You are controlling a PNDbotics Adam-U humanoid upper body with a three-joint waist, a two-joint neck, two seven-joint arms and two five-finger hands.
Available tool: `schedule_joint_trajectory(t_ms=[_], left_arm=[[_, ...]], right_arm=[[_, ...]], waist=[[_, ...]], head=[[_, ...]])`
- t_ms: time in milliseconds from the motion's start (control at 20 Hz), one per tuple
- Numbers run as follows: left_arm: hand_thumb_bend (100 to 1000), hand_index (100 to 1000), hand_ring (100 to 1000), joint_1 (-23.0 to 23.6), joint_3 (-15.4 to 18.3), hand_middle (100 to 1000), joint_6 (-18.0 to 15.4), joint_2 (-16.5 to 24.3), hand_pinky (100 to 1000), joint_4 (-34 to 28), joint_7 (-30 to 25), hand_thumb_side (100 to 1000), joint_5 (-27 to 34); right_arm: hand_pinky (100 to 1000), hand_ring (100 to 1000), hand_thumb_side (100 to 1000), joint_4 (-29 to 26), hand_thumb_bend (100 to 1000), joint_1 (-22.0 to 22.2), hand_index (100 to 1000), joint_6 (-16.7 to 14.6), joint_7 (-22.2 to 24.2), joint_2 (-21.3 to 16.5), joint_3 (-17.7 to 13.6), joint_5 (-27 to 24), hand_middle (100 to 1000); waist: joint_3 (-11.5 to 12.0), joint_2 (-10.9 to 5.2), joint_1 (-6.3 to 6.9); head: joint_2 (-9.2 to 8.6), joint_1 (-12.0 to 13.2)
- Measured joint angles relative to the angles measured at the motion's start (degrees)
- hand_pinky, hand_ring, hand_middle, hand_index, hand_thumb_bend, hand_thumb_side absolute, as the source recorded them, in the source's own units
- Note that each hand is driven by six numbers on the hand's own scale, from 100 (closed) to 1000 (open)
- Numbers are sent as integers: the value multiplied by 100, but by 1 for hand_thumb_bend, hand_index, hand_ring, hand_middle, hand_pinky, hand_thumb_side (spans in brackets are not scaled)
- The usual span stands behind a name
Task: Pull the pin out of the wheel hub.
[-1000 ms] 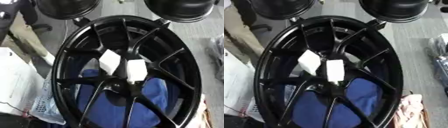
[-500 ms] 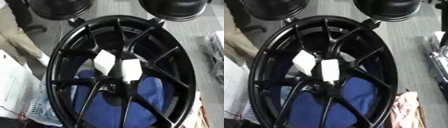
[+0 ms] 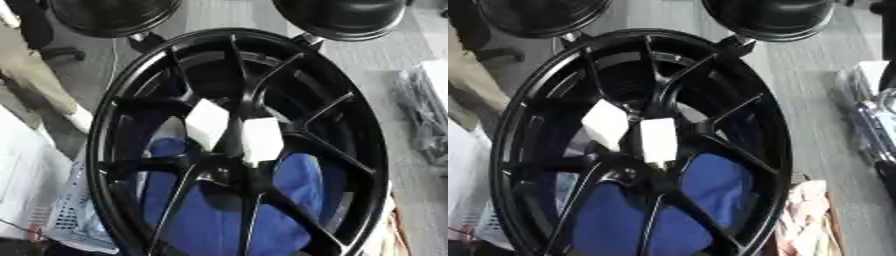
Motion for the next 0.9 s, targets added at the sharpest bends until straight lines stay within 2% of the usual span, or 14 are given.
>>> schedule_joint_trajectory(t_ms=[50, 150, 200, 500, 600, 650, 900], left_arm=[[227, 873, 923, 32, 0, 873, -51, 5, 949, 17, -71, 362, -82], [325, 871, 923, 85, 0, 872, -169, 37, 944, 31, -201, 404, -265], [340, 871, 923, 107, 1, 873, -226, 50, 942, 31, -257, 401, -357], [323, 865, 916, 137, 35, 863, -346, 90, 933, 60, -404, 363, -661], [301, 861, 914, 137, 35, 862, -340, 91, 930, 60, -416, 275, -684], [302, 858, 915, 137, 35, 863, -337, 91, 930, 60, -419, 133, -686], [262, 833, 900, 137, 37, 843, -300, 91, 918, 60, -435, 137, -689]], right_arm=[[581, 599, 743, 0, 100, -1, 634, -1, -1, 0, 0, 0, 539], [581, 599, 742, 0, 100, -1, 634, -3, -3, 0, 0, 0, 539], [581, 599, 742, 0, 100, -2, 634, -5, -5, 0, -1, 0, 539], [581, 599, 744, 0, 100, -3, 634, -14, -14, 1, -1, 0, 539], [581, 599, 745, 0, 100, -3, 634, -14, -14, 1, -1, 0, 539], [581, 599, 745, 0, 100, -3, 633, -14, -14, 1, -1, 0, 538], [581, 598, 745, 0, 100, -6, 633, -19, -19, 2, -1, 0, 538]], waist=[[-2, 0, 0], [-3, 2, 0], [-3, 2, 0], [6, 2, -3], [9, 2, -4], [14, 2, -4], [37, 1, -6]], head=[[-1, -1], [-2, -4], [-2, -5], [-5, -7], [-5, -7], [-5, -7], [-8, -7]])
